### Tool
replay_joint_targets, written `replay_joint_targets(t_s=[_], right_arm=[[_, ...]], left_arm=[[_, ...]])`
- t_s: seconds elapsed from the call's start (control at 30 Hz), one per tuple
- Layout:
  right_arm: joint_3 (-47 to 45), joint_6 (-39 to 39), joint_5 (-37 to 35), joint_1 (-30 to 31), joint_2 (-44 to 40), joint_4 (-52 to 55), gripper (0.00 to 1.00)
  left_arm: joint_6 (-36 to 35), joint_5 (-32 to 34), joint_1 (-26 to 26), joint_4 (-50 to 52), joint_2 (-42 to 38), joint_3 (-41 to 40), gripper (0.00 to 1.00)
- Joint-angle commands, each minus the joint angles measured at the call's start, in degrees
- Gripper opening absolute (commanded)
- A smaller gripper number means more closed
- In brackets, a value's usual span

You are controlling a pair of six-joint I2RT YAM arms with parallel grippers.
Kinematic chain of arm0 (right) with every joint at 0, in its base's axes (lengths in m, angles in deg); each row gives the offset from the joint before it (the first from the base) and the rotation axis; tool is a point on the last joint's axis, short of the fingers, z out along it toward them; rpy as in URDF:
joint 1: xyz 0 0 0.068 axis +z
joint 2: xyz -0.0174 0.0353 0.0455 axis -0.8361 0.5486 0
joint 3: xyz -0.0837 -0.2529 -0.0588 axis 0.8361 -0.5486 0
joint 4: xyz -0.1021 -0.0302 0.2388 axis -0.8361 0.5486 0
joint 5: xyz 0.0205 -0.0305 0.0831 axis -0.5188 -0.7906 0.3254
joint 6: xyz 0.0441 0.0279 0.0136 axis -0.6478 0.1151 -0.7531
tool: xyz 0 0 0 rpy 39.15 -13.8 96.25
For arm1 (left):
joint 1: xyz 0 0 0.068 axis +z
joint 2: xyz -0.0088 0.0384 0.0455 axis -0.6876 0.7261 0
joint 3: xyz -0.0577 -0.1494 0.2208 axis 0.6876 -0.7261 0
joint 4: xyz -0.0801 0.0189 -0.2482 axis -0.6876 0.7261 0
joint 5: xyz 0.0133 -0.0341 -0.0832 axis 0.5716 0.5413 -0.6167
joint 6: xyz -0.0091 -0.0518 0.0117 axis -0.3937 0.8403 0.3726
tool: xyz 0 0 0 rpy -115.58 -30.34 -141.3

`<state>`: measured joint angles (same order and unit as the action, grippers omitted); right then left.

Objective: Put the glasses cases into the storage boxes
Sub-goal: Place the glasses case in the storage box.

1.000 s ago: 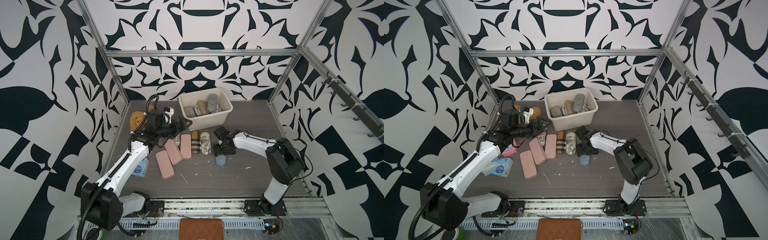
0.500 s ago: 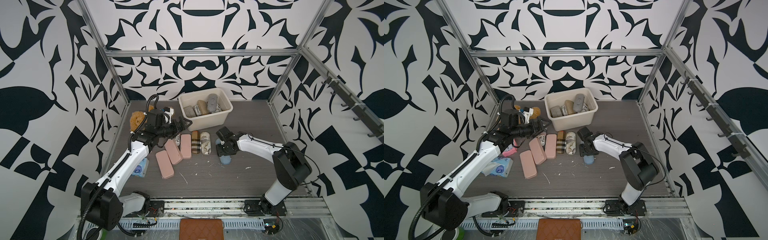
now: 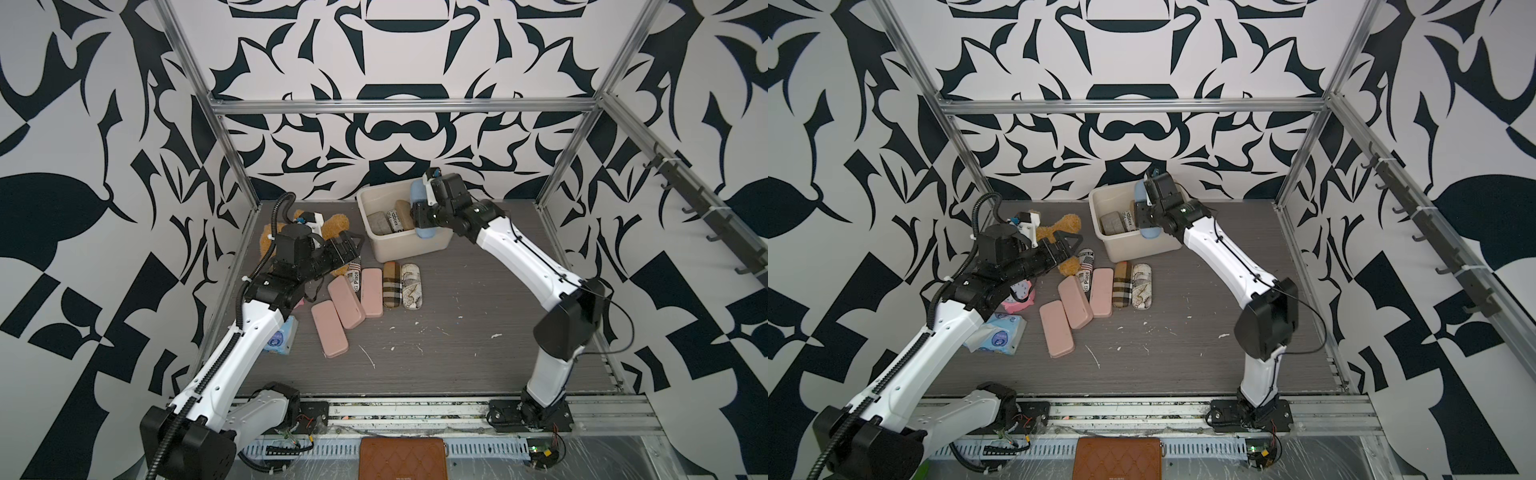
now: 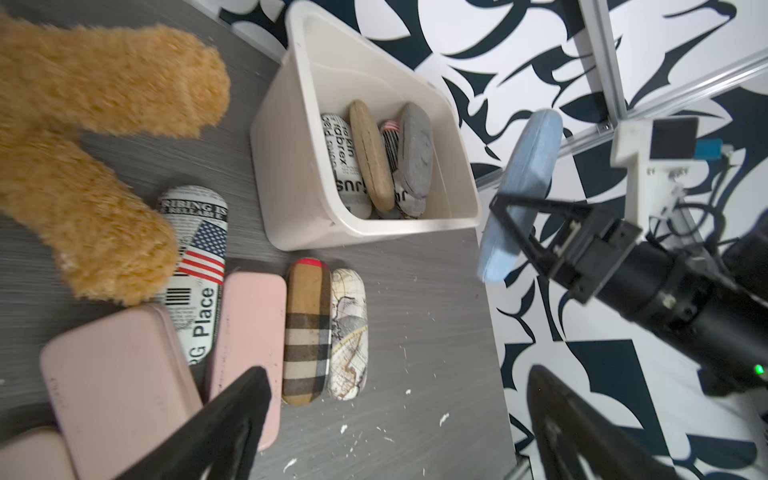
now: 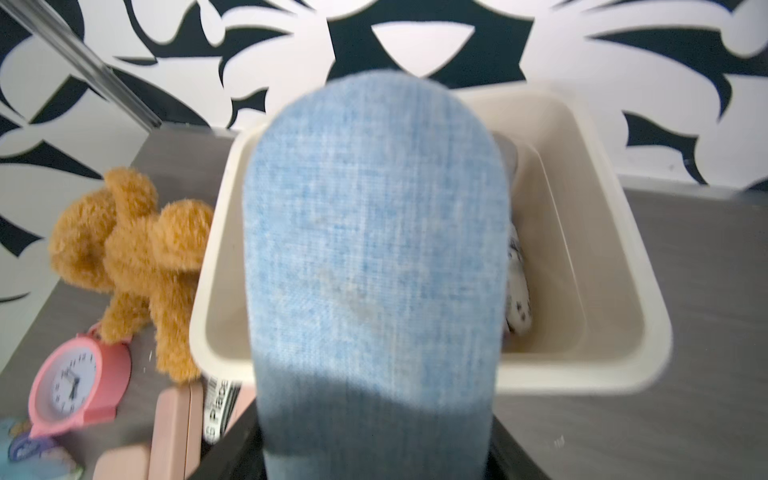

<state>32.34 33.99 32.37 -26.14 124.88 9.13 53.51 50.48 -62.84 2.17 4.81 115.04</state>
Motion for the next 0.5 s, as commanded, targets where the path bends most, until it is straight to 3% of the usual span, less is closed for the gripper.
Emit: replay_joint_targets(t_s=[0.0,0.1,0.2,0.47], right_arm=[[15.0,2.3,3.8,-0.8,12.2,2.5,0.63],[29.7,1.1,5.4,-0.7,23.5,6.5,0.63],[36.9,-0.2,6.2,-0.6,28.7,7.2,0.63],[32.6,-0.2,10.8,2.1,30.5,1.7,0.65]], left_arm=[[-0.7,4.0,0.3,0.3,-0.3,-1.3,0.99],[-0.6,2.4,0.3,0.4,0.4,-0.9,0.99],[-0.6,1.7,0.3,0.6,1.1,-0.5,0.99],[-0.5,-0.6,0.3,0.7,2.3,0.2,0.99]])
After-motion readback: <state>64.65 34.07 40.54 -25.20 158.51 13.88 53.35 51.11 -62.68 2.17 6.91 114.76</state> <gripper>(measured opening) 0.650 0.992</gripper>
